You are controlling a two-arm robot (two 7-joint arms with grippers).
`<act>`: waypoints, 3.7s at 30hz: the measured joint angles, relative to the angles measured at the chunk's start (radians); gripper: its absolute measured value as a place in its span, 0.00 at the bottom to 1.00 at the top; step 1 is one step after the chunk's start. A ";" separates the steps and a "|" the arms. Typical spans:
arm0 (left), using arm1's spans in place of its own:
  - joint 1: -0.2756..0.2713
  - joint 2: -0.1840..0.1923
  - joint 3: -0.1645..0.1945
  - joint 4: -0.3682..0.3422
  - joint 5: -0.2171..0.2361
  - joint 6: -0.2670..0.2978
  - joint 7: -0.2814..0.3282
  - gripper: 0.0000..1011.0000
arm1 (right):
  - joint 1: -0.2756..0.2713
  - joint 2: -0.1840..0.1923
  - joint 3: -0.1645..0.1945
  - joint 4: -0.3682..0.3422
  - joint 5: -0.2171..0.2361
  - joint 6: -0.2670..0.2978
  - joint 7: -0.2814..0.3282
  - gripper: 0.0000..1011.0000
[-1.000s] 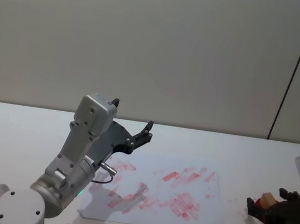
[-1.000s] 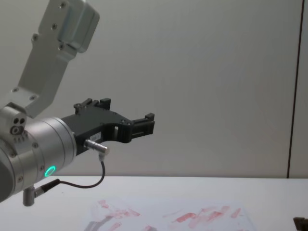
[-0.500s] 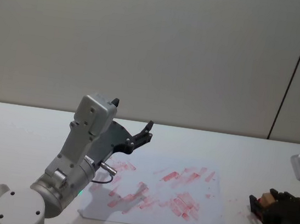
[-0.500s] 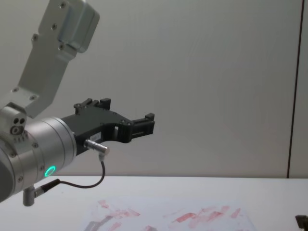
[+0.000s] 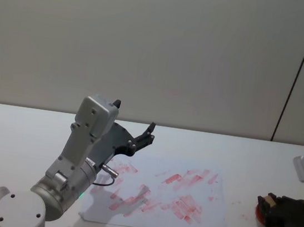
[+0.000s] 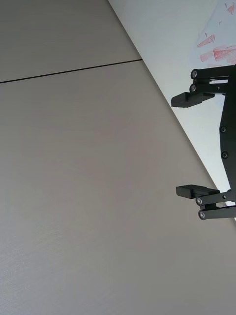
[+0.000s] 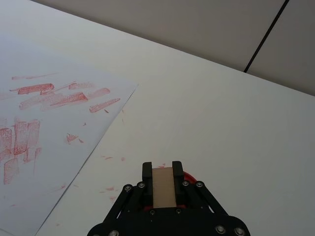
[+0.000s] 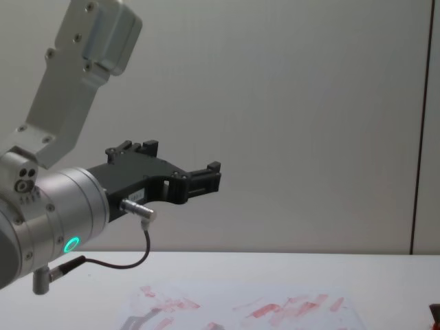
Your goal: Use the one hand to pick up the stamp and affix it onto the A4 paper.
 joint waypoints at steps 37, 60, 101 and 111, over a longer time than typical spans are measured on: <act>0.000 0.000 0.000 0.000 0.000 0.000 0.000 0.99 | 0.174 -0.130 -0.053 0.053 0.058 -0.099 0.120 0.22; 0.000 0.000 0.000 0.000 0.000 0.000 0.000 0.99 | 0.200 -0.126 -0.103 0.137 -0.098 0.022 0.248 0.22; 0.000 0.000 0.000 0.000 0.000 0.000 0.000 0.99 | 0.228 -0.142 -0.120 0.191 -0.114 0.067 0.248 0.22; 0.000 0.000 0.000 0.000 0.000 0.000 0.000 0.99 | 0.212 -0.096 -0.063 0.124 -0.057 0.082 0.215 0.22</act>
